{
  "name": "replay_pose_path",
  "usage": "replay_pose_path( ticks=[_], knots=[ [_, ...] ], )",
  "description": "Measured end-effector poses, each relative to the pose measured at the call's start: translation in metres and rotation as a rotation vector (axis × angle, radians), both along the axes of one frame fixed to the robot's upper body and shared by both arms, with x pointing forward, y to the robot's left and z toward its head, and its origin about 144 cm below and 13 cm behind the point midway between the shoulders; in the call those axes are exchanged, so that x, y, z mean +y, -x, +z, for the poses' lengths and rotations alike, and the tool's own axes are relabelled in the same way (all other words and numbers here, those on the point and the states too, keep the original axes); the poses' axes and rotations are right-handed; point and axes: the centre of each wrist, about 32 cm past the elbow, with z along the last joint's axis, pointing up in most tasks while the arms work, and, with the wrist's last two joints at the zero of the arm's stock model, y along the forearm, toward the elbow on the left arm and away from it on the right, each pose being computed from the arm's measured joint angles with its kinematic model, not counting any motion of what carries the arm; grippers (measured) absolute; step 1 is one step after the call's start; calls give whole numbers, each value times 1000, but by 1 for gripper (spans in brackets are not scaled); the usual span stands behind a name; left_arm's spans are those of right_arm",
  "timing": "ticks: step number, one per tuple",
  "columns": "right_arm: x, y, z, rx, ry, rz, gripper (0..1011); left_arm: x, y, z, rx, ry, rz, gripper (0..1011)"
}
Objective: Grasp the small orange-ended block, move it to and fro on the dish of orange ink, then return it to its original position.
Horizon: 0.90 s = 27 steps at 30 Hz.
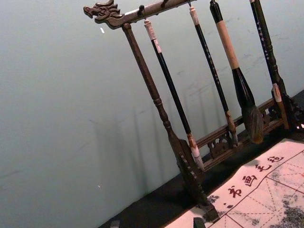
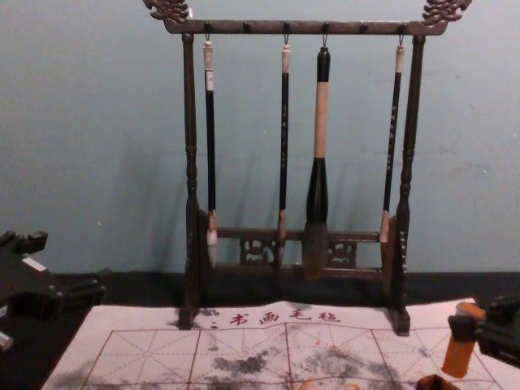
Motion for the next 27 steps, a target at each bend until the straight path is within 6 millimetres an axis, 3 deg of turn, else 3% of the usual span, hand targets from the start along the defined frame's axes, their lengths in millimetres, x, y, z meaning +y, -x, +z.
replay_pose_path(
  ticks=[27],
  knots=[
    [4,-3,-9,45,5,20,101,0,0,0,0,0,0,1001]
  ],
)
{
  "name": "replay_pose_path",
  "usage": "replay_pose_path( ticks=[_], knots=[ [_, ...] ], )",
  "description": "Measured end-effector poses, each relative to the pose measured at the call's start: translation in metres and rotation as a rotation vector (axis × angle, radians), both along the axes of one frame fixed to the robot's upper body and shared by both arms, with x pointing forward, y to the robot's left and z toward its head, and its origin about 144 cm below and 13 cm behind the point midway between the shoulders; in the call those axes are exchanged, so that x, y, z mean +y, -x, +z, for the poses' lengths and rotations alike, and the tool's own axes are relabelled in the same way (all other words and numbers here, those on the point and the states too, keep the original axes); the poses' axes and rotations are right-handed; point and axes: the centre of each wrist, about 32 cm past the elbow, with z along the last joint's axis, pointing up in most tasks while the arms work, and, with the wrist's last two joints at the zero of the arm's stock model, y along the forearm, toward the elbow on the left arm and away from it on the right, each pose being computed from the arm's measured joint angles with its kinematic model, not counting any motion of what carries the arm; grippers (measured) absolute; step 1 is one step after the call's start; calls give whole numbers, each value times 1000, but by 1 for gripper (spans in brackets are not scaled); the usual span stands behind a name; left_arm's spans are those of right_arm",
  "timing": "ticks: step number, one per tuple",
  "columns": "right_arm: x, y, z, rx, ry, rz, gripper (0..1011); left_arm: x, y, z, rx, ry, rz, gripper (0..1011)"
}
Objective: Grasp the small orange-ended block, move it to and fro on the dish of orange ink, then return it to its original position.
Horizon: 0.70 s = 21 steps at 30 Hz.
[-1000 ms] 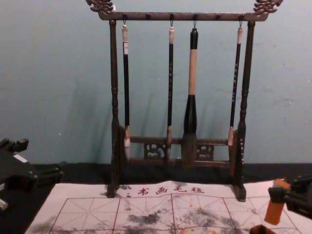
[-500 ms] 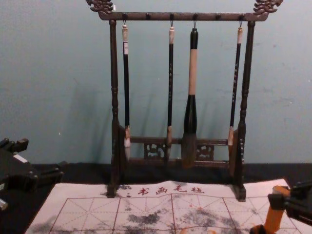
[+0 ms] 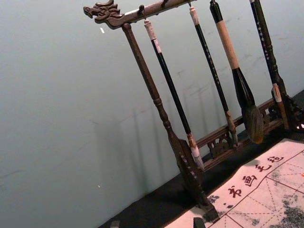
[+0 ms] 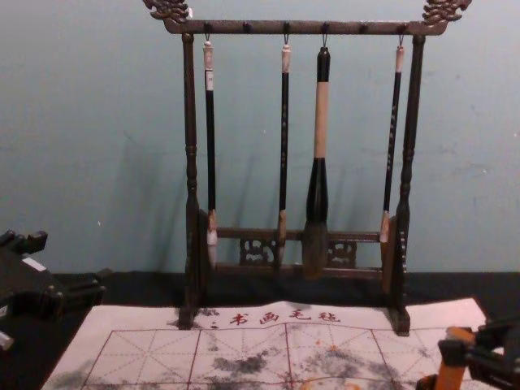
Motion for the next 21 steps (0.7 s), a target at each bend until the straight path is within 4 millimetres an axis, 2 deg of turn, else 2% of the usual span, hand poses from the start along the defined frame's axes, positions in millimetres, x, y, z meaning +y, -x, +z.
replay_pose_path(
  ticks=[21],
  knots=[
    [5,-8,-12,35,10,8,101,0,0,0,0,0,0,1001]
  ],
)
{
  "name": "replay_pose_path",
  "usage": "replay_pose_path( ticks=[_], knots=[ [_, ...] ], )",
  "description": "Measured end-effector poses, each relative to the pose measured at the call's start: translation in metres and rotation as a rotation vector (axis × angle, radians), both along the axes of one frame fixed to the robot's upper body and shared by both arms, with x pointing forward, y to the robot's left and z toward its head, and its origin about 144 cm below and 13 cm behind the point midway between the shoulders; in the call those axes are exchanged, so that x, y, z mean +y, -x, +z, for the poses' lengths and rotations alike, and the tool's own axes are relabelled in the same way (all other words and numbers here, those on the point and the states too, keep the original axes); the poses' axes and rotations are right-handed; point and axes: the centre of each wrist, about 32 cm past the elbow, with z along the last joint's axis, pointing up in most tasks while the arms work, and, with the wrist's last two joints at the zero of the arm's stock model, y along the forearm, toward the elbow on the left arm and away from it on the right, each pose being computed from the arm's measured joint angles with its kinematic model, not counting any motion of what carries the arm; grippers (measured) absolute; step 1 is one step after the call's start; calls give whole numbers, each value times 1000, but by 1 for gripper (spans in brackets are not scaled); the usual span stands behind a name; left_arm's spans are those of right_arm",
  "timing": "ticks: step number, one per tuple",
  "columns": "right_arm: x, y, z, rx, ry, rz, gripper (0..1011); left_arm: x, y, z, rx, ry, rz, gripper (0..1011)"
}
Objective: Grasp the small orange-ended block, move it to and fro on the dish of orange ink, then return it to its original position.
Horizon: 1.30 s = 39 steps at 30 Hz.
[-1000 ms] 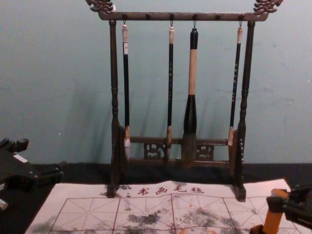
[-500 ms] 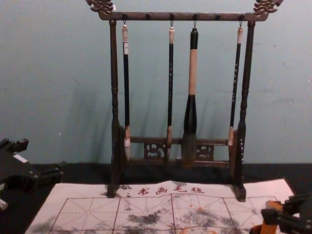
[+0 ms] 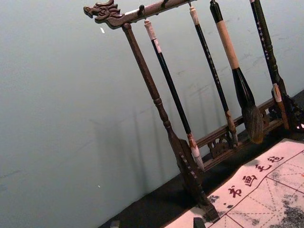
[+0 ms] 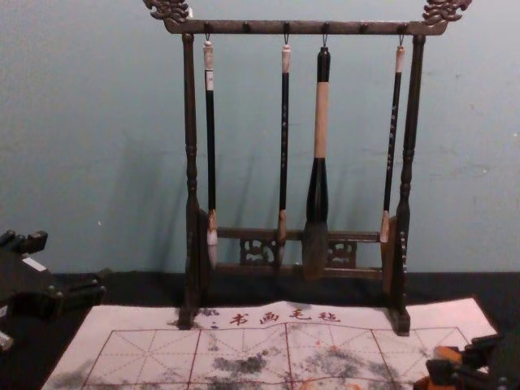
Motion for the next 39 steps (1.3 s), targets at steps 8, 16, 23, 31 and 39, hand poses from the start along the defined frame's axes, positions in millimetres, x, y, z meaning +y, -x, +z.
replay_pose_path(
  ticks=[8,16,23,31,39],
  knots=[
    [1,-2,-2,10,1,-2,101,0,0,0,0,0,0,1001],
    [2,-3,-4,11,4,-8,101,0,0,0,0,0,0,1001],
    [2,-2,-4,10,4,-8,101,0,0,0,0,0,0,1001],
    [2,-2,-4,10,4,-9,101,0,0,0,0,0,0,1001],
    [2,-2,-4,9,4,-9,101,0,0,0,0,0,0,1001]
  ],
)
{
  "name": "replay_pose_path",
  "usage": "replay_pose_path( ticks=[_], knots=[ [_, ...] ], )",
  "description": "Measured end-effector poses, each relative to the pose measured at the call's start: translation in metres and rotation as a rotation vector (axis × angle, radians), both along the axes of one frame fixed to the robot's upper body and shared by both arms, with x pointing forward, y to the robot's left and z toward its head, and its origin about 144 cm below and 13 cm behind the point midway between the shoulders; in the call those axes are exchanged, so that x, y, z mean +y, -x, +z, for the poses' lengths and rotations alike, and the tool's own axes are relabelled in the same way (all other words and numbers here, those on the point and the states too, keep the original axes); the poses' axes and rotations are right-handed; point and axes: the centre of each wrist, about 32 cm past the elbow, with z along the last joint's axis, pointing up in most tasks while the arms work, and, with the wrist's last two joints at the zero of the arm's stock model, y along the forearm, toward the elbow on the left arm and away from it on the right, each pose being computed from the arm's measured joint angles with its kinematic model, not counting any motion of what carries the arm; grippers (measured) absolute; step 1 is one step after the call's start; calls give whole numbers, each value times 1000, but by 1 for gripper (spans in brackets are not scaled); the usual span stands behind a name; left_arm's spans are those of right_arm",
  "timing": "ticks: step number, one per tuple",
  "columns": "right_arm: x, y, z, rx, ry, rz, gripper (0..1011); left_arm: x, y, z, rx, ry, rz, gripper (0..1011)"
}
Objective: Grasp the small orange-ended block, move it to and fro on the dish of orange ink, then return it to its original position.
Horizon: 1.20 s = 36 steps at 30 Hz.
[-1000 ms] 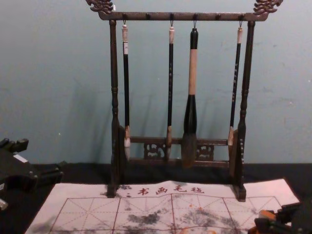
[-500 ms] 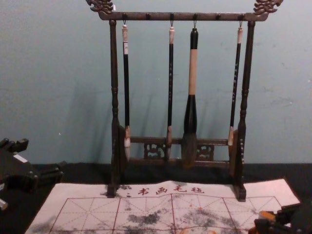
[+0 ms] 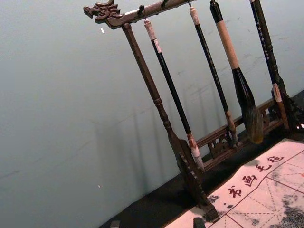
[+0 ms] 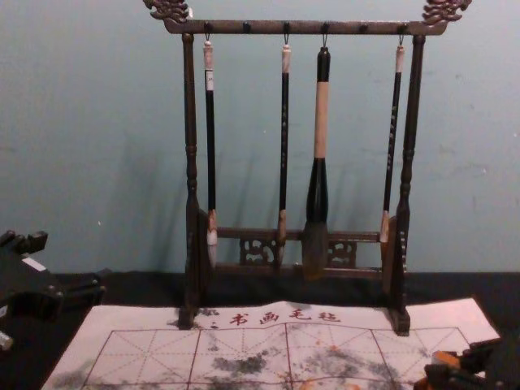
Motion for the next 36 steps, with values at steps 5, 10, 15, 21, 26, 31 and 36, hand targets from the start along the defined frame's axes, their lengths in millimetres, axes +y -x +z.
replay_pose_path(
  ticks=[5,10,15,21,26,31,36],
  knots=[
    [0,0,0,0,0,0,158,0,0,0,0,0,0,1001],
    [0,0,0,0,-1,0,336,0,0,0,0,0,0,1001],
    [0,0,0,0,-1,0,473,0,0,0,0,0,0,1001],
    [0,0,0,0,-1,0,676,0,0,0,0,0,0,1001],
    [0,0,0,0,-1,0,825,0,0,0,0,0,0,1001],
    [0,0,0,0,-1,0,945,0,0,0,0,0,0,1002],
    [0,0,0,0,-1,0,1003,0,0,0,0,0,0,1001]
  ],
)
